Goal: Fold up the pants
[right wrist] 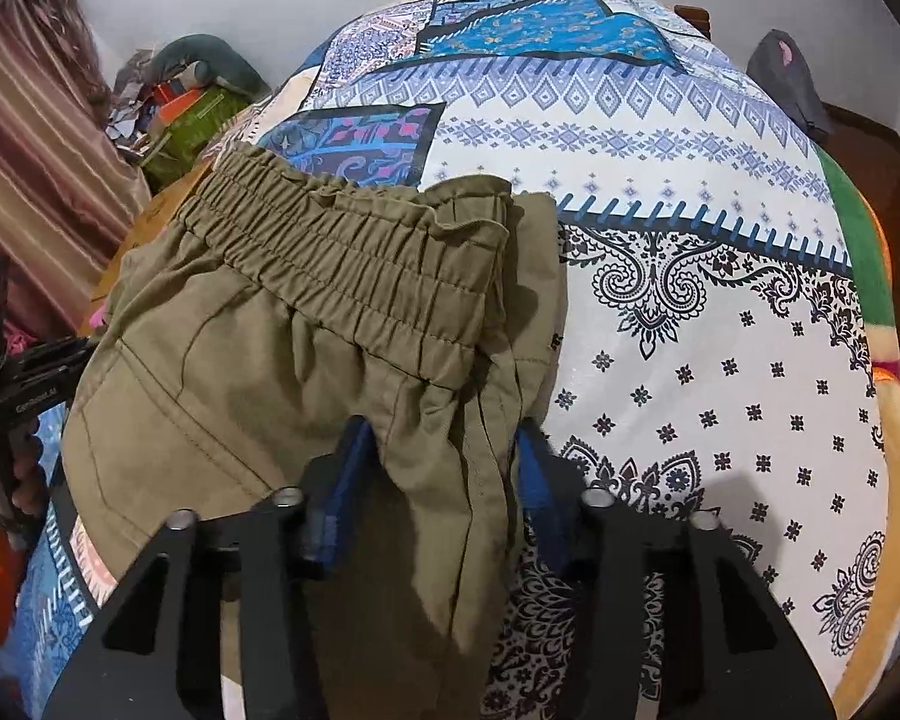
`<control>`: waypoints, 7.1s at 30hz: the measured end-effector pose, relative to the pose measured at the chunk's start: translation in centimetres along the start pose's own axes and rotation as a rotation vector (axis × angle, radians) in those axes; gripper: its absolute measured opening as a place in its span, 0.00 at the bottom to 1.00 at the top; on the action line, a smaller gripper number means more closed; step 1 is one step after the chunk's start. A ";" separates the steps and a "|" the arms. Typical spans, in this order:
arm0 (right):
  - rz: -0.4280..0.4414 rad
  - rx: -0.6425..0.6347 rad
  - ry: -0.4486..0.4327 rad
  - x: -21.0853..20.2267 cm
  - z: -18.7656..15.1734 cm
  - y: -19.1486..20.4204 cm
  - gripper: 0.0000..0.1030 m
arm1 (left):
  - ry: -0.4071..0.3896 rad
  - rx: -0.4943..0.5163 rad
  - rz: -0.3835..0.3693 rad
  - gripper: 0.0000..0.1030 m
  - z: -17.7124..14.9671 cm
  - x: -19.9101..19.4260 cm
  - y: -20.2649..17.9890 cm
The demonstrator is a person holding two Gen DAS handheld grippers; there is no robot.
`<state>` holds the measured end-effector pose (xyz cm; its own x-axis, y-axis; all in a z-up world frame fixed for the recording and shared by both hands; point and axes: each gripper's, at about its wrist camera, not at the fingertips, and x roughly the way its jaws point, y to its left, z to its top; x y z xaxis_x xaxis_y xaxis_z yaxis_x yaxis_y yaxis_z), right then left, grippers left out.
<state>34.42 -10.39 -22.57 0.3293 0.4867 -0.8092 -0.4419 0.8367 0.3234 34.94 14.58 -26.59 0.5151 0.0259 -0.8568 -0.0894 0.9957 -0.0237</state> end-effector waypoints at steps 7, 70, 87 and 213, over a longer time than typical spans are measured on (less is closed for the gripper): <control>-0.012 0.012 -0.078 -2.1 0.3 0.5 0.11 | -0.061 0.032 0.050 0.05 0.4 -2.4 -1.0; 0.055 -0.391 -0.387 1.7 19.0 26.8 0.08 | -0.331 -0.141 0.245 0.04 8.3 -12.4 22.4; 0.070 -0.366 -0.304 5.7 17.3 25.0 0.08 | -0.266 -0.141 0.254 0.03 7.7 -7.9 23.1; 0.067 -0.348 -0.774 -28.1 -8.2 33.1 1.00 | -0.810 -0.075 0.151 1.00 -17.2 -44.7 0.2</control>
<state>3.74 1.58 6.86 0.7150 0.6731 -0.1892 -0.6707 0.7367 0.0865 -2.72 12.11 2.86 0.9451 0.2437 -0.2176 -0.2490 0.9685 0.0033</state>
